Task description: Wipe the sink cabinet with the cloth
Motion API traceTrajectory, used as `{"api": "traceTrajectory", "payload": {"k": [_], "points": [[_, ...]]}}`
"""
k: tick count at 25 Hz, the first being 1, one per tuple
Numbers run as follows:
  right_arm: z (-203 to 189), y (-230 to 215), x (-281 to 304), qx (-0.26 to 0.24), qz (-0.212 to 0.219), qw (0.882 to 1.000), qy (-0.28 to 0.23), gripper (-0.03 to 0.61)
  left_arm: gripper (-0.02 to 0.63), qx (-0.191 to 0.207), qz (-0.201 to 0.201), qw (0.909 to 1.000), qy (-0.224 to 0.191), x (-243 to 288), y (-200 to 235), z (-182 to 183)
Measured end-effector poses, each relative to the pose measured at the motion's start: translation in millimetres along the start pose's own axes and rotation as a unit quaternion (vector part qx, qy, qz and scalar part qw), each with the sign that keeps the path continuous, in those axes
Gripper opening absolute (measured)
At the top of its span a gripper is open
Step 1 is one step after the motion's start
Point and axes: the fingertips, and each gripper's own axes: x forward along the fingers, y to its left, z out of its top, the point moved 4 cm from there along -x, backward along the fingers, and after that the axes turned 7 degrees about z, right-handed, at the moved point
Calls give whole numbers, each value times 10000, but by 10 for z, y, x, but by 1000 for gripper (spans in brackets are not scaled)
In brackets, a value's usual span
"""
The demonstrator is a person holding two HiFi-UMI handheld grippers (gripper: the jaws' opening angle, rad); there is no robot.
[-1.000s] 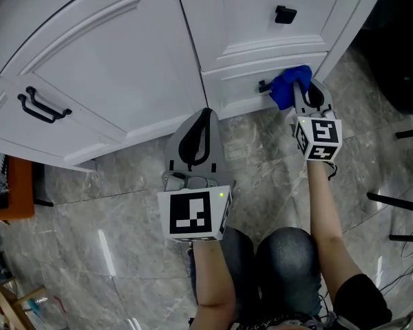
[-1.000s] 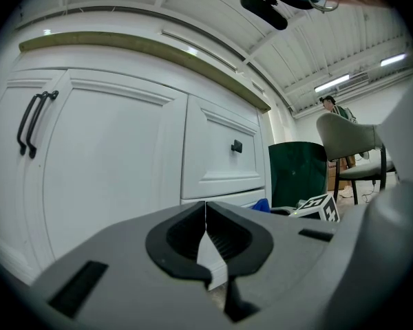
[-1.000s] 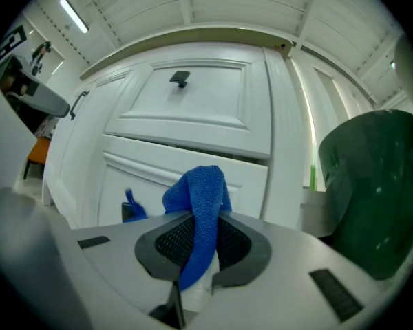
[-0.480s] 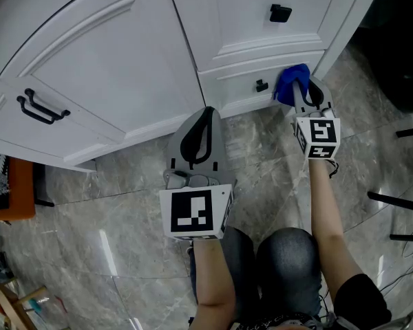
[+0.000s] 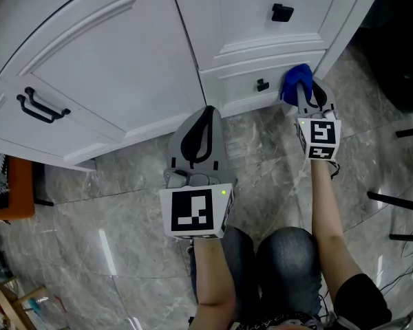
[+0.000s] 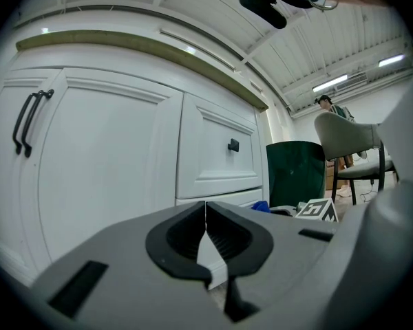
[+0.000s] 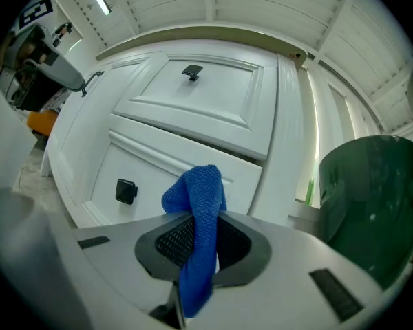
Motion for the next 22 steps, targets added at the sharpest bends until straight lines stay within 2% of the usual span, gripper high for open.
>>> {"api": "traceTrajectory", "payload": {"k": [5,12,22], "points": [[-26,-34,-12,-153,-75,9998,111,60,6,-162,53,9998,-112,4,14,30],[-162,-334,-77,458,-565,9971,221,60,6,-54,0,10000,-45,-17,34,17],[-160,-346,-66,367,-622,9967,360,60,6,22,-22,9999,-115,-71,-17,89]]}}
